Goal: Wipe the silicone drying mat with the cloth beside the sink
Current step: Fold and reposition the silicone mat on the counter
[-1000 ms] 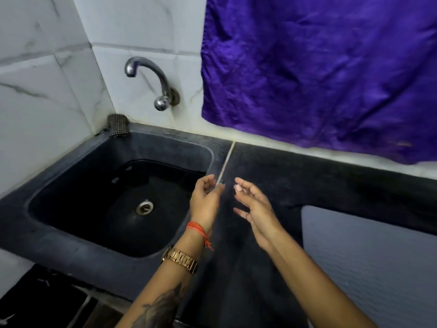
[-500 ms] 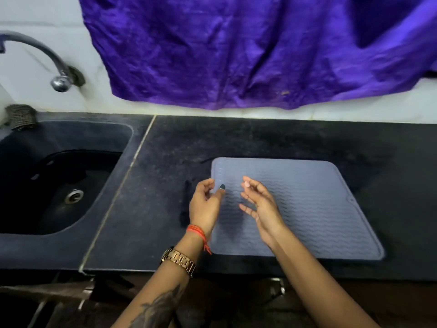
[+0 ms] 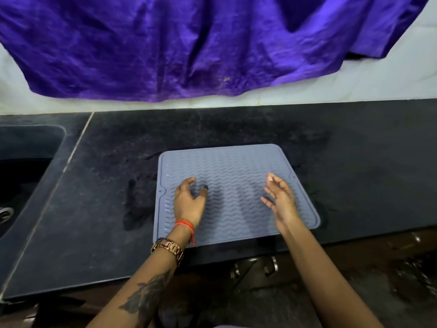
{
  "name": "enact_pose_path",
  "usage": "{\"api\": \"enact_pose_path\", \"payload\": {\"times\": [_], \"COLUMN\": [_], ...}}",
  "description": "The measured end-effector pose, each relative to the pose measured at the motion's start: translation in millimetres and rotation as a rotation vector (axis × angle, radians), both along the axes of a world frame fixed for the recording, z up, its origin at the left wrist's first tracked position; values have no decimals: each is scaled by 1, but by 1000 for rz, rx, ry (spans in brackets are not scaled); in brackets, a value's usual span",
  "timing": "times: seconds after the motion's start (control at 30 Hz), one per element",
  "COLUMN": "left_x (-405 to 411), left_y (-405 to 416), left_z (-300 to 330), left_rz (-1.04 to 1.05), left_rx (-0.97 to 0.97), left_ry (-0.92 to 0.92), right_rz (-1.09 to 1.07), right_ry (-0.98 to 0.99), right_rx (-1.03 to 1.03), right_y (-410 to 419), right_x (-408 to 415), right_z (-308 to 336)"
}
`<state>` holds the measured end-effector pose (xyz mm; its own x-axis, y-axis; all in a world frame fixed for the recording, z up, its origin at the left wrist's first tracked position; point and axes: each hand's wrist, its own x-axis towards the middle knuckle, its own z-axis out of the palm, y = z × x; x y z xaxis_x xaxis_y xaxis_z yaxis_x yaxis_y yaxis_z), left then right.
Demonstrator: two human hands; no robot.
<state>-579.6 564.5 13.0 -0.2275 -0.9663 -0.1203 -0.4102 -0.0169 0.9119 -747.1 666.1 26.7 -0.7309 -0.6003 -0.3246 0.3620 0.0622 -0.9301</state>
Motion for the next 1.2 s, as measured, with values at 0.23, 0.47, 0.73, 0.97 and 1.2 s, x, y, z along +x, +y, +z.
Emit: {"api": "enact_pose_path", "payload": {"times": [0.23, 0.47, 0.73, 0.97, 1.2], "left_x": [4, 17, 35, 53, 68], "left_y": [-10, -22, -37, -47, -53], "left_z": [-4, -4, -3, -8, -16], "left_rz": [21, 80, 73, 27, 51], "left_rx": [-78, -83, -44, -36, 32], "left_ry": [-181, -352, -268, -159, -26], "right_rz": [-111, 80, 119, 214, 451], "right_ry": [566, 834, 776, 611, 304], "right_rx": [473, 982, 908, 648, 384], "right_y": [22, 25, 8, -35, -71], "right_x": [-61, -77, -77, -34, 48], "right_z": [-6, -16, 15, 35, 40]}}
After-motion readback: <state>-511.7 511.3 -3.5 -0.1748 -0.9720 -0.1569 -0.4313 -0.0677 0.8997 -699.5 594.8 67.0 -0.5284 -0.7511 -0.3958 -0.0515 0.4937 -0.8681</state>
